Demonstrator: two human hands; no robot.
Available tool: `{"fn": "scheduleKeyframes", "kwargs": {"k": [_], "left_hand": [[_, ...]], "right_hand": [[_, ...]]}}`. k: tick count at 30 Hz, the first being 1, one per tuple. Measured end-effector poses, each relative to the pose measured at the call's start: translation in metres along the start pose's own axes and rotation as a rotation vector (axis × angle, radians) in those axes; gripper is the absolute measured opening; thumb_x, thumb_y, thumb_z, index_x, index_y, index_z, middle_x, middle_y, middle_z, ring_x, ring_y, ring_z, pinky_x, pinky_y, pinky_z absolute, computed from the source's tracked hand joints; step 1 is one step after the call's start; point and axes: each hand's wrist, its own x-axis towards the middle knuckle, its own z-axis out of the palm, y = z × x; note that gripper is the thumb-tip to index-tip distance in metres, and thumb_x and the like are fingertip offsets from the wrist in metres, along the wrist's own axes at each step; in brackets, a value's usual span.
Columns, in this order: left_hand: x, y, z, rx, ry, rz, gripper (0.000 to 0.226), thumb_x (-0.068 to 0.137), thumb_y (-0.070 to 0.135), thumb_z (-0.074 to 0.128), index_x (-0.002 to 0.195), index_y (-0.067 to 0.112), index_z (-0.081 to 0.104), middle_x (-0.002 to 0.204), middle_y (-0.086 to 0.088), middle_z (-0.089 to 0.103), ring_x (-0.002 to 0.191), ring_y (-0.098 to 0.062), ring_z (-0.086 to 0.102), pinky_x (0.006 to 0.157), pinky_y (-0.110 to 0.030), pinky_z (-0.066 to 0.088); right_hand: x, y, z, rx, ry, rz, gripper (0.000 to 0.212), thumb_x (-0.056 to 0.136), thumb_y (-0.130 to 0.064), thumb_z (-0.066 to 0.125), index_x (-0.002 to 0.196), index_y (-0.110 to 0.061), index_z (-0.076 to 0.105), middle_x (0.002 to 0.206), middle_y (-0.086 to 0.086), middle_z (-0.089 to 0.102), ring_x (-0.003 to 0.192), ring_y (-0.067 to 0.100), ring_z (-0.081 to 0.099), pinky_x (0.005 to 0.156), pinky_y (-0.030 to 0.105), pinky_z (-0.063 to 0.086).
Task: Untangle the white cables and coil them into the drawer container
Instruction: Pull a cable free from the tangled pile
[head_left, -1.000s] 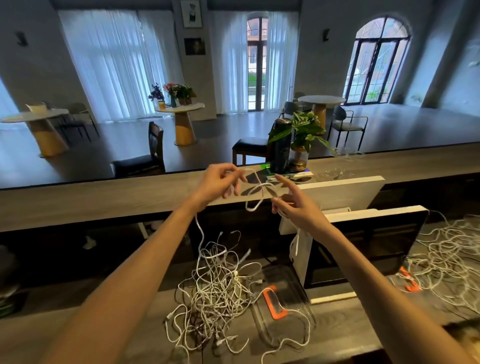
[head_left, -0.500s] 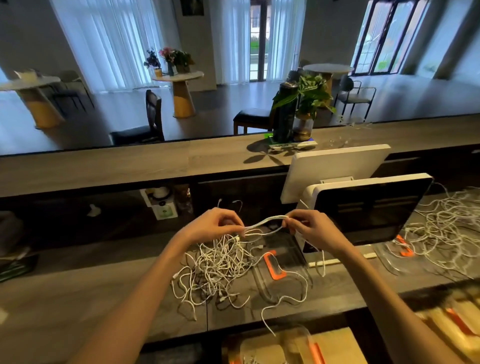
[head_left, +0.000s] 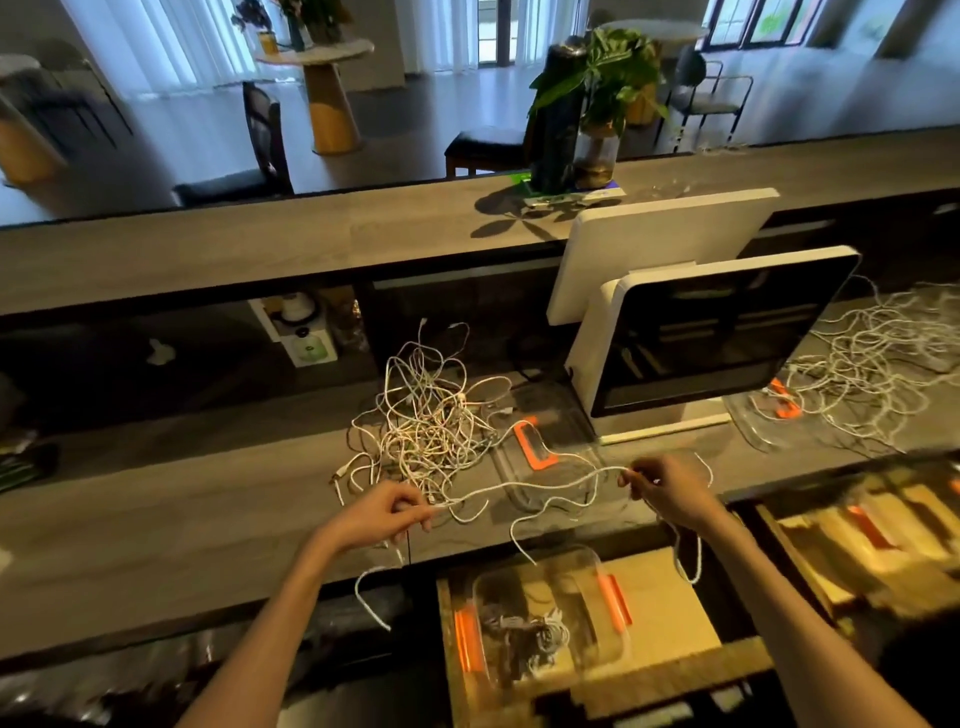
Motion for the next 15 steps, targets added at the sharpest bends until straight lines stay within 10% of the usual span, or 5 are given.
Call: {"fn": "scheduleKeyframes", "kwargs": {"k": [9, 15], "left_hand": [[-0.01, -0.023, 0.028, -0.073, 0.048, -0.059, 0.019, 0.101, 0.023, 0.059, 0.098, 0.012, 0.074, 0.059, -0.002, 0.065, 0.055, -0.019, 0.062, 0.061, -0.029, 0.054], [-0.003, 0.001, 0.058, 0.014, 0.205, -0.024, 0.019, 0.099, 0.035, 0.061, 0.089, 0.028, 0.076, 0.057, 0.003, 0.066, 0.051, -0.013, 0.058, 0.058, -0.016, 0.045]], "right_hand": [[-0.012, 0.064, 0.056, -0.078, -0.049, 0.193, 0.016, 0.101, -0.021, 0.064, 0.101, -0.009, 0.076, 0.091, 0.009, 0.075, 0.084, 0.024, 0.068, 0.076, 0.036, 0.052], [0.0, 0.069, 0.07, -0.333, -0.289, 0.159, 0.014, 0.098, -0.027, 0.065, 0.086, -0.033, 0.068, 0.102, -0.003, 0.069, 0.098, 0.019, 0.069, 0.089, 0.035, 0.058]]}}
